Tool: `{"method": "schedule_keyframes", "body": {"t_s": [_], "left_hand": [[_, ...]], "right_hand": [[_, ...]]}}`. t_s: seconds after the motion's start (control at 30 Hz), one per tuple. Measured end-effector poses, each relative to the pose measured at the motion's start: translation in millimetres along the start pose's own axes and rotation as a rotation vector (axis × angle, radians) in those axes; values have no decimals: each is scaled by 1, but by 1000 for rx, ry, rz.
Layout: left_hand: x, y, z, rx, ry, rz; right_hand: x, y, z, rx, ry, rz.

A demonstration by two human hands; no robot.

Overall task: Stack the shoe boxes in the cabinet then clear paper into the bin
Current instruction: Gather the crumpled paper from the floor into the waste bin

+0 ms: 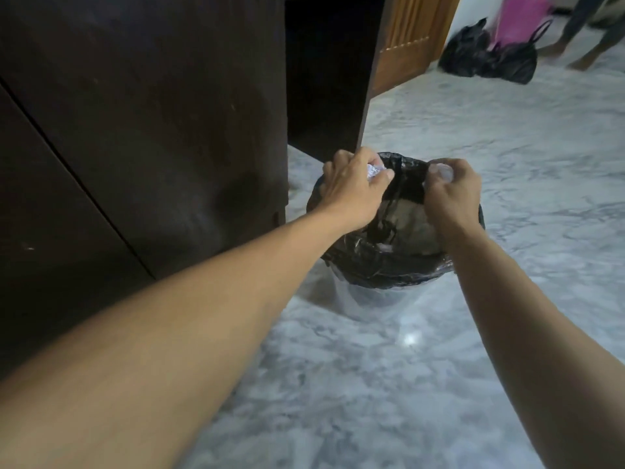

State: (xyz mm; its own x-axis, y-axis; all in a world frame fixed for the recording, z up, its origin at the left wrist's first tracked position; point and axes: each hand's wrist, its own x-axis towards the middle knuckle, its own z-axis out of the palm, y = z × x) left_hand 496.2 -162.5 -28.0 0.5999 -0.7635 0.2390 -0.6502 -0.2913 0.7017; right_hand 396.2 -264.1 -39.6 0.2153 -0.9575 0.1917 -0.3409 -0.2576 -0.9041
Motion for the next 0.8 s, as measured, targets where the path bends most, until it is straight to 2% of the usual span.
{"method": "schedule_keyframes", "body": {"t_s": [0.13,0.23,0.43,0.53,0.63,0.8], "left_hand": [[-2,-1,3,-121,-225,-43],[-5,-5,3,-121,-254,-75],[-11,-11,-1,-243,-62,-40],[-18,-21,-15,-316,125,-41],[-30,-49,-34,-290,283,-65],[-70,-127,-52,-217,306,-268]], "right_hand": [[6,8,-14,58,-54,131],[7,13,-18,91,-44,152],[-8,10,-16,106,-22,52],[-25,-6,-13,158,-46,-49],[-56,-23,-3,185,-101,-180],[-117,-33,34,278,-303,-352]]}}
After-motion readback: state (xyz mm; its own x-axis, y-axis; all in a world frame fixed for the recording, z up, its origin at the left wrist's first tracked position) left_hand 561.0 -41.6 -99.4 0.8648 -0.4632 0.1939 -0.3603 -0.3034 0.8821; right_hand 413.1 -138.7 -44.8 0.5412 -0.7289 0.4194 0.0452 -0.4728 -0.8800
